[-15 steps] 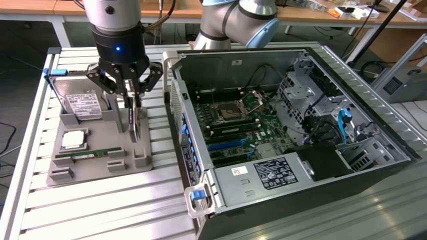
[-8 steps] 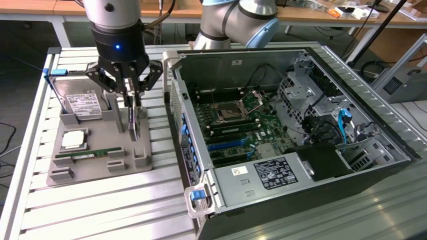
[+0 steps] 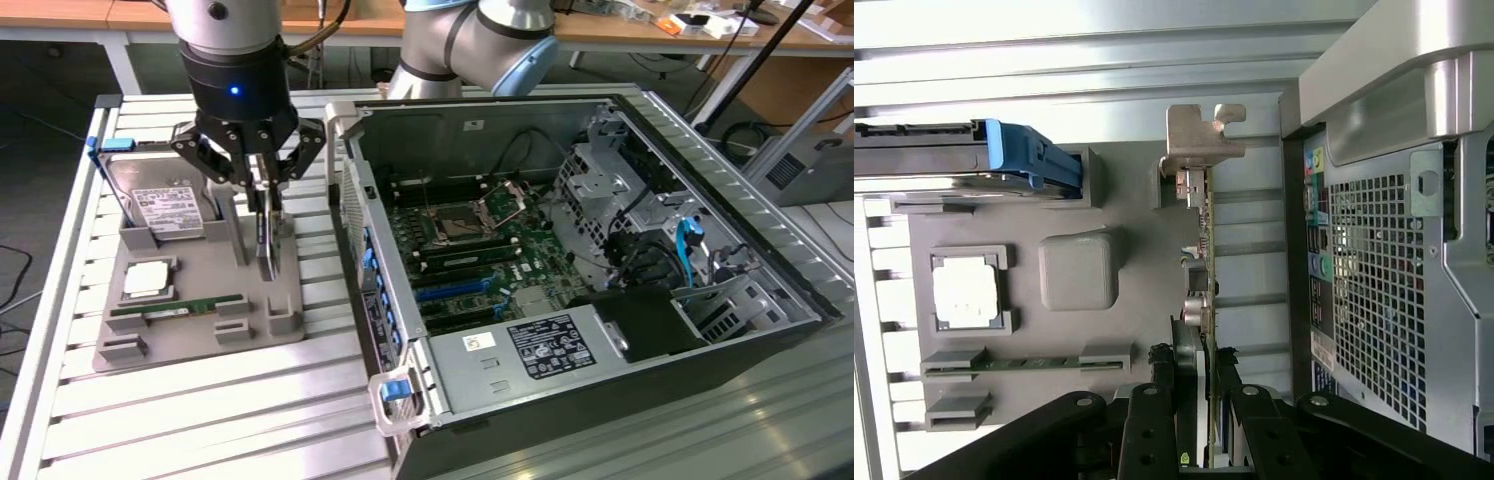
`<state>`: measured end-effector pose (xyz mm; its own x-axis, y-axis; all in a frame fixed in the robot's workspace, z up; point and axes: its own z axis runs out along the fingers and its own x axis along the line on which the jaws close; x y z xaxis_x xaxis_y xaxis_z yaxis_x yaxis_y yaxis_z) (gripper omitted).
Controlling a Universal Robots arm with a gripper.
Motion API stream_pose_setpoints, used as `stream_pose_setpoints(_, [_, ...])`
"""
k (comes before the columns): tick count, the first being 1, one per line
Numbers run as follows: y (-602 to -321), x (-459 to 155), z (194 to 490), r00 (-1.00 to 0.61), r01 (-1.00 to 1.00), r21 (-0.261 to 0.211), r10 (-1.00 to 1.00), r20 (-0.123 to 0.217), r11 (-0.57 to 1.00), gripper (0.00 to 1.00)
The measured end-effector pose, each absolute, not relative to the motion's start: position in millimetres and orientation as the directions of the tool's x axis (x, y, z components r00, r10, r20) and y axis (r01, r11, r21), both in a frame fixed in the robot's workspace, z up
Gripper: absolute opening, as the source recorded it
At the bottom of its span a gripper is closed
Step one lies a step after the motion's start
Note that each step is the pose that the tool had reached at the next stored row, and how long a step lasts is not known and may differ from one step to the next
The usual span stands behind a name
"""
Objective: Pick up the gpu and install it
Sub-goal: 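Pick up the gpu and move the gpu toward the slot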
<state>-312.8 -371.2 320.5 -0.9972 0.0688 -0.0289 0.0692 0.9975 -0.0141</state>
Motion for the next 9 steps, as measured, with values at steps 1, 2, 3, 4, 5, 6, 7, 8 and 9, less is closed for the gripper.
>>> stream_pose_setpoints(1, [-371.2,-312.8,320.7,-0.997,0.069,-0.014,0.069,-0.029,0.998,0.27])
stream_pose_setpoints(2, [-371.2,-312.8,320.8,-0.997,0.069,-0.014,0.069,-0.029,0.998,0.27])
stream_pose_setpoints(3, [-371.2,-312.8,320.9,-0.997,0.069,-0.014,0.069,-0.029,0.998,0.27])
stream_pose_setpoints(4, [-371.2,-312.8,321.2,-0.997,0.069,-0.014,0.069,-0.029,0.998,0.27])
stream_pose_setpoints(5, [-371.2,-312.8,321.3,-0.997,0.069,-0.014,0.069,-0.029,0.998,0.27])
stream_pose_setpoints(6, [-371.2,-312.8,321.5,-0.997,0.069,-0.014,0.069,-0.029,0.998,0.27])
stream_pose_setpoints(7, [-371.2,-312.8,321.7,-0.997,0.069,-0.014,0.069,-0.029,0.998,0.27])
stream_pose_setpoints(8, [-371.2,-312.8,322.0,-0.997,0.069,-0.014,0.069,-0.029,0.998,0.27])
stream_pose_setpoints(9, [-371.2,-312.8,322.4,-0.997,0.069,-0.014,0.069,-0.029,0.998,0.27])
